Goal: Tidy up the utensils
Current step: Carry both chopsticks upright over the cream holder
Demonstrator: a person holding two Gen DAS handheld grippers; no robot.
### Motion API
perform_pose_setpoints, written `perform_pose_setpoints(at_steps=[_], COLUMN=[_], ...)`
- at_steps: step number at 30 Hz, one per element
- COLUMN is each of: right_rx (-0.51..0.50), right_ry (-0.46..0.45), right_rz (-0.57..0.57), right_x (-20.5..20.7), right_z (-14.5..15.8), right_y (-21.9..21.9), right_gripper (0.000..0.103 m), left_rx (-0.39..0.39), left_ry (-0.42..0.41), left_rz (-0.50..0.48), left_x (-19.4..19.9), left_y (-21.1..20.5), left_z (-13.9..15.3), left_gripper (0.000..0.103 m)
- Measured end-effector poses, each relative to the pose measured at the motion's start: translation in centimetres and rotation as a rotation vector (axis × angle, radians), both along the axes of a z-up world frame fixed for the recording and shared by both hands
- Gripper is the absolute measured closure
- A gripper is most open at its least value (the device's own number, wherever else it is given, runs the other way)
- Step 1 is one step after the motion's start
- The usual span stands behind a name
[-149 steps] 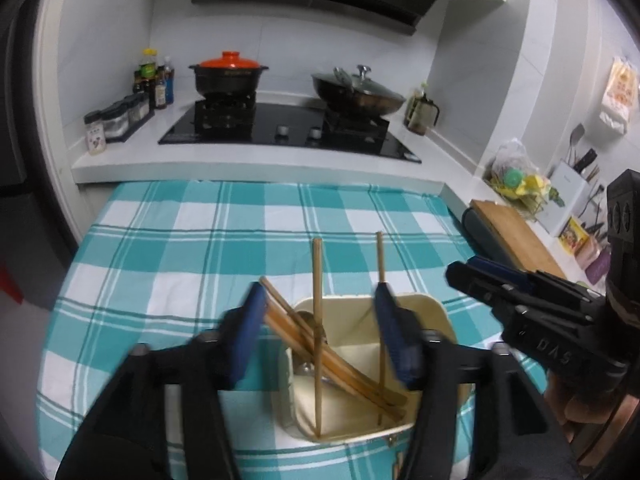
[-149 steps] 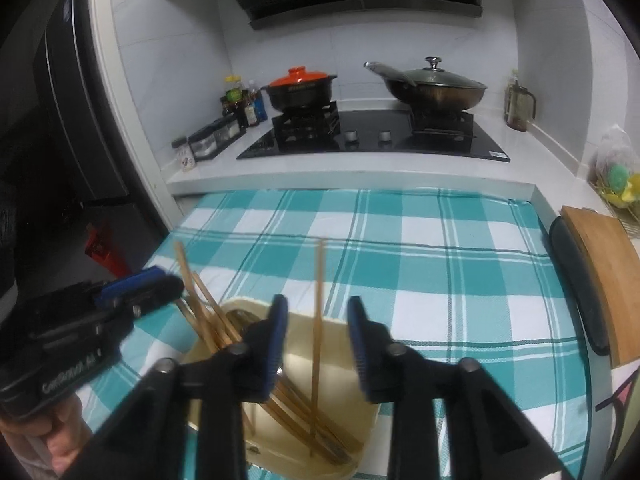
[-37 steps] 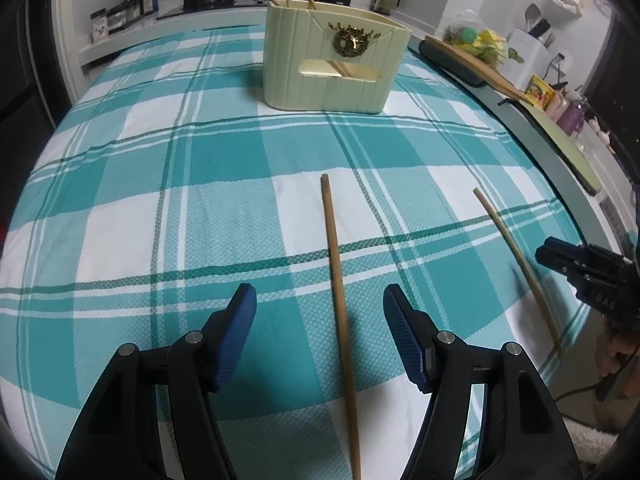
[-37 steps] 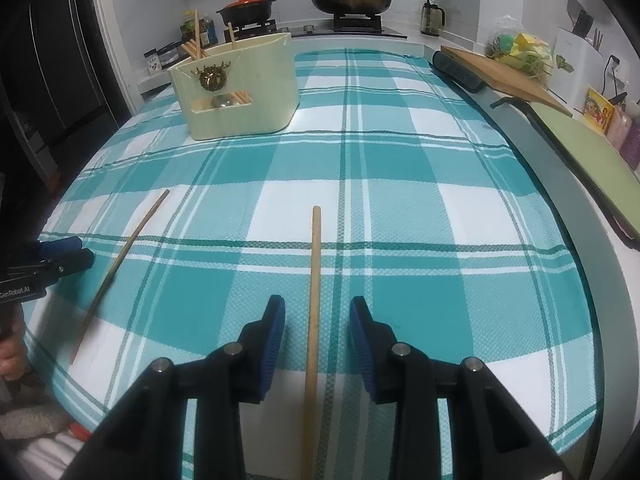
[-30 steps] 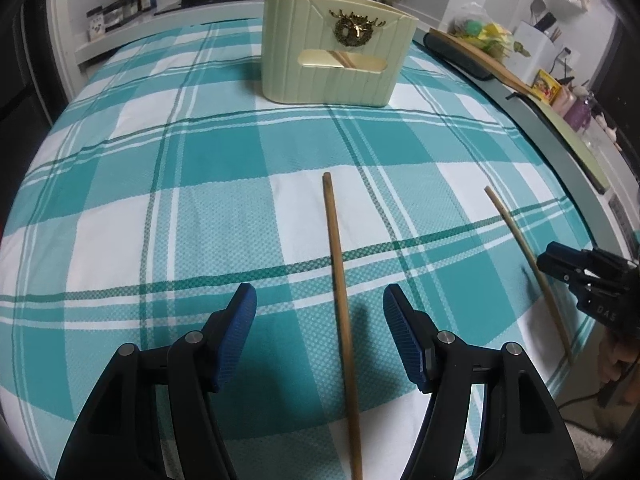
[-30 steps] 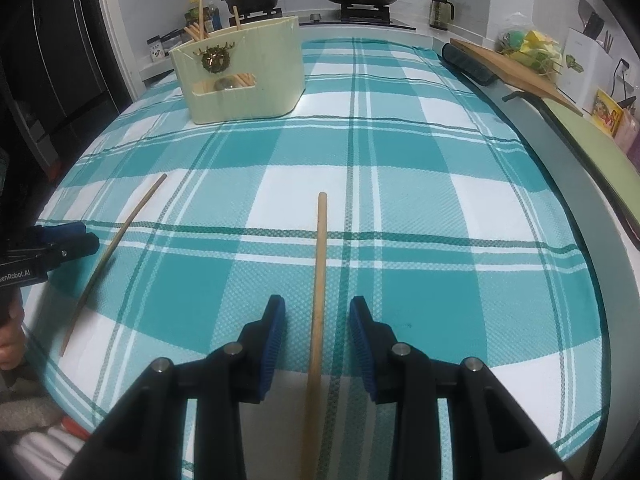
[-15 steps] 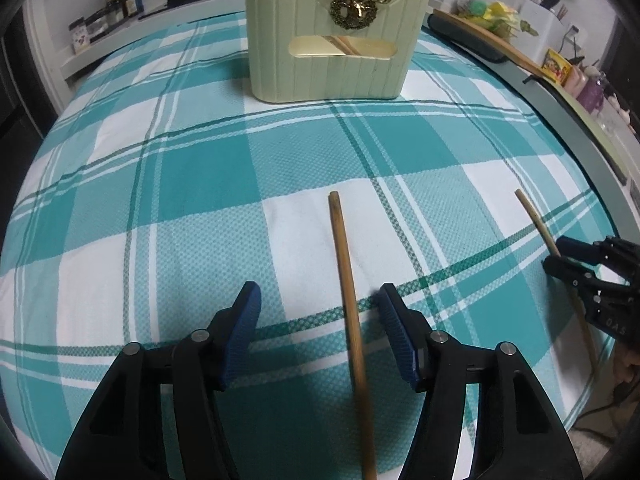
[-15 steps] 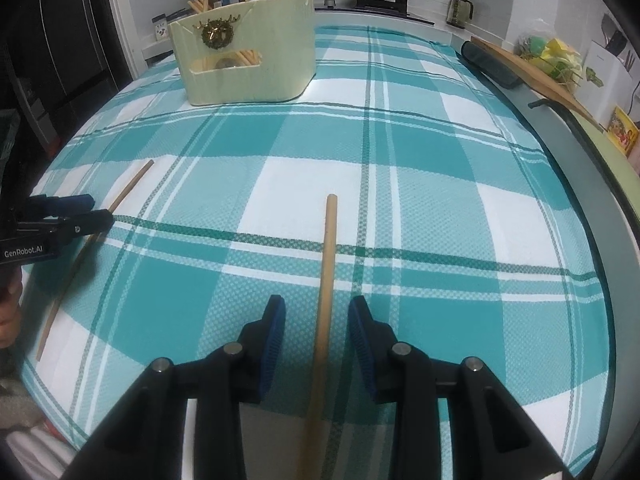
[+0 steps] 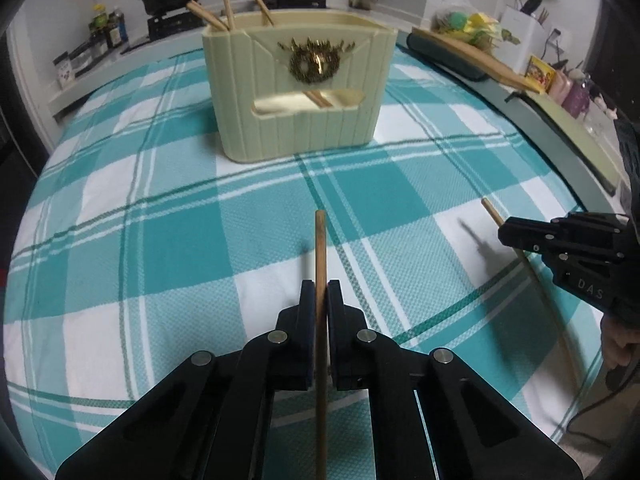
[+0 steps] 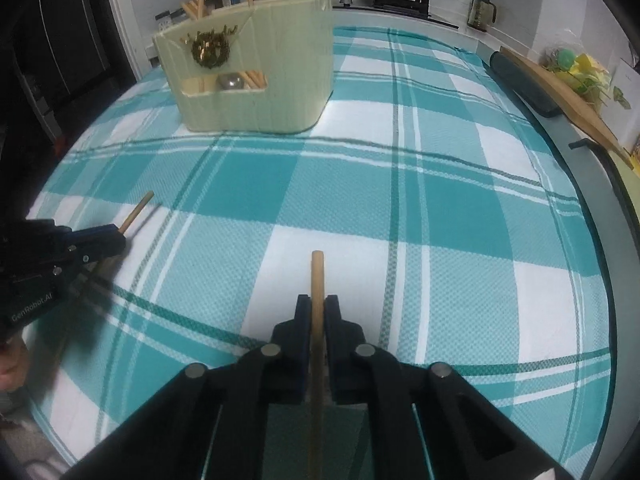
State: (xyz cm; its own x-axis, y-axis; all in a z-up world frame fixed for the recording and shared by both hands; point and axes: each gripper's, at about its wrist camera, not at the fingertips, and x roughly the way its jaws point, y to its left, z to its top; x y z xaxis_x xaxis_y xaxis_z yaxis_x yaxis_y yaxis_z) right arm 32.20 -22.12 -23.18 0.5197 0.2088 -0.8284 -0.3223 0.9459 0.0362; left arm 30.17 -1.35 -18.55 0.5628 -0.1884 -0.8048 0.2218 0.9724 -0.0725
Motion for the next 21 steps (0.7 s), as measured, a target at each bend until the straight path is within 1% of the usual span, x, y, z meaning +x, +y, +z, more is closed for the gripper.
perform_pose_setpoints(at_steps=[3,6,11,16,21], right_rx=[0.063,0.116,0.178,0.202,0.207], right_ry=[-0.082,-0.146,-0.252,-0.327,-0.378], right_rz=[0.004,0.011,0.031,0.053,0.059], right_x=[-1.2,-2.4,-4.8,-6.9,-8.3], right_z=[3.2,6.2,10.6,12.9,13.7], right_y=[-0.1,0.0,0.2,0.5,0.4], right_gripper=[0.096,0.096,0.096,0.096,0.096], left_rx=[-0.038,-0.074,-0.126,-0.171,-0.157], left_ry=[-0.078,-0.141,-0.221,-0.269,-0.305], left_rz=[0.012,0.019,0.015,0.022,0.034], left_x=[-1.1,-2.2,-4.5,-6.2,-7.0], left_y=[1.0,1.9,2.6,3.1,3.0], left_z=[2.9,5.6,8.7,10.6,11.6], left_gripper=[0.099,0.099,0.099,0.099,0.099])
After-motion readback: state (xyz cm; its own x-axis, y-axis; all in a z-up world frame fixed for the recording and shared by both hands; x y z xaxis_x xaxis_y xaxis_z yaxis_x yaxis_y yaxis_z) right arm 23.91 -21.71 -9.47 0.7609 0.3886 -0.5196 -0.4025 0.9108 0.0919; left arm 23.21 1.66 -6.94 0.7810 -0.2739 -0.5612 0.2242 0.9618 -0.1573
